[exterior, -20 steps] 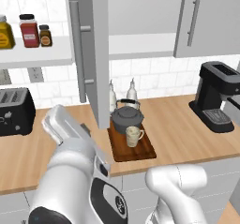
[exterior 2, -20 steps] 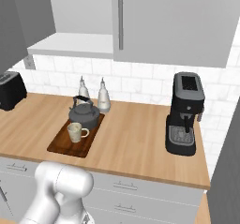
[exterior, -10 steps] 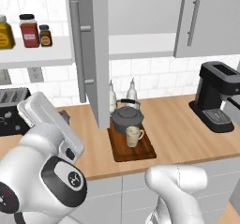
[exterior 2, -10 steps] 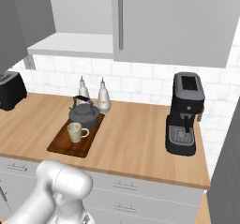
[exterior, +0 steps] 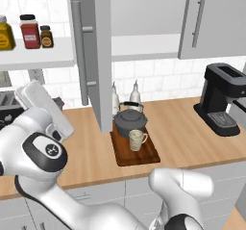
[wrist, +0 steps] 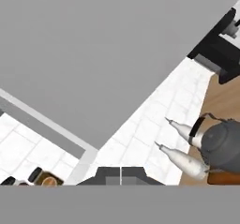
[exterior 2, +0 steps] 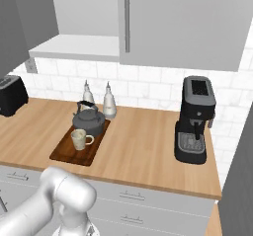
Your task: Pick the kettle from the counter and place it on the tray. Then pick the mug from the cabinet and place it on the tray. Then close the cabinet doors.
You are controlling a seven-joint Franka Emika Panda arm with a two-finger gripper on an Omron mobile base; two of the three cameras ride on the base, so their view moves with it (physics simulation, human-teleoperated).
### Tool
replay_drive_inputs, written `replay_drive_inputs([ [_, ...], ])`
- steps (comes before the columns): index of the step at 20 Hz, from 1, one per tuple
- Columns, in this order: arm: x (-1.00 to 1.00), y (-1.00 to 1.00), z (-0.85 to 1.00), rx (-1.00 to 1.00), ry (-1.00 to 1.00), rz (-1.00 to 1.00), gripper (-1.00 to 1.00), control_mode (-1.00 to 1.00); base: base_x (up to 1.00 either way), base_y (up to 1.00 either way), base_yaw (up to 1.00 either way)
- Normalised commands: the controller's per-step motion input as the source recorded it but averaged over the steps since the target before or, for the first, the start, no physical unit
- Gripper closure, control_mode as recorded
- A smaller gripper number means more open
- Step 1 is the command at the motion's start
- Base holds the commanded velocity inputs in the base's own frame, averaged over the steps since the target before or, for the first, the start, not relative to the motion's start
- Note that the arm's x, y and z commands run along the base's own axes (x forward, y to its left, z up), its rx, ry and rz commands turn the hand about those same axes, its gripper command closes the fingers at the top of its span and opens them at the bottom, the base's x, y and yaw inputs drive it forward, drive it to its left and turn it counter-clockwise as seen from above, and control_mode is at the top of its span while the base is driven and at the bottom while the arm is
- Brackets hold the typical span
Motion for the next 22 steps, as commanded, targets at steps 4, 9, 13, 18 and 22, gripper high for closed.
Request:
replay_drive_inputs([
  [4,0.12,0.07,0.01,0.00,-0.14,-0.08,1.00,-1.00,0.00,0.00,0.00],
  [9,0.02,-0.04,0.02,0.00,-0.07,-0.10,1.00,-1.00,0.00,0.00,0.00],
  [13,0.19,-0.44,0.01,0.00,0.00,-0.13,1.00,-1.00,0.00,0.00,0.00],
  [18,-0.01,-0.94,0.18,0.00,-0.06,-0.08,1.00,-1.00,0.00,0.00,0.00],
  [22,0.00,-1.00,0.28,0.00,-0.07,-0.05,1.00,-1.00,0.00,0.00,0.00],
])
